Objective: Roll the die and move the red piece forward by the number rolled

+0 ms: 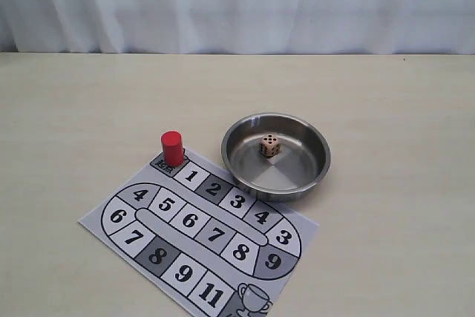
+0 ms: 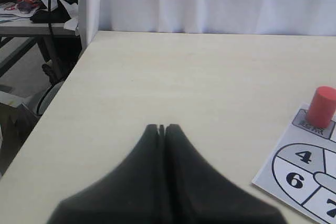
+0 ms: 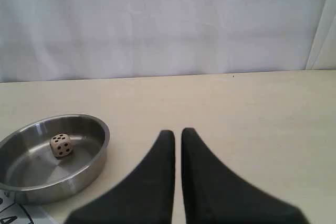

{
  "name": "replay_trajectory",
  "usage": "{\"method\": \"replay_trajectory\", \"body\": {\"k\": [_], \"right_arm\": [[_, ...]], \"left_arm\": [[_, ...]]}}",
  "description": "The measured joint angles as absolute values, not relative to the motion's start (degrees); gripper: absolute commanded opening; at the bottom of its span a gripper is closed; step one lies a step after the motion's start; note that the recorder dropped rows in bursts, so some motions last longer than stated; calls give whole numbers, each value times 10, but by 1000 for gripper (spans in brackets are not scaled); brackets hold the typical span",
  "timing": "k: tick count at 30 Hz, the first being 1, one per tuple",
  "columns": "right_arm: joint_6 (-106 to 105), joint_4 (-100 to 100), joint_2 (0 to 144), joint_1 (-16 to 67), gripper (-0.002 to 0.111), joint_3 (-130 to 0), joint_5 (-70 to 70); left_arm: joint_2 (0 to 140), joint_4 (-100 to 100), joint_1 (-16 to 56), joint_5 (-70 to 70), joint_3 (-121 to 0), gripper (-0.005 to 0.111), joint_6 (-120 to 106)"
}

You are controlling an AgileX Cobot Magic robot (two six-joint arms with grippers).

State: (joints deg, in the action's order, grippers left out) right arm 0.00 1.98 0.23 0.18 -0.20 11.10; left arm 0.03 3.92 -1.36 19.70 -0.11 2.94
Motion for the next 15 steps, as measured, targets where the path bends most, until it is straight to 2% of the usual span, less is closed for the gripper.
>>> {"method": "replay_trajectory", "body": {"k": [15], "right_arm": [[-4,20,2,2,4,-2,110]], "left_arm": [[0,39,-14,197,-1,0,29]]}}
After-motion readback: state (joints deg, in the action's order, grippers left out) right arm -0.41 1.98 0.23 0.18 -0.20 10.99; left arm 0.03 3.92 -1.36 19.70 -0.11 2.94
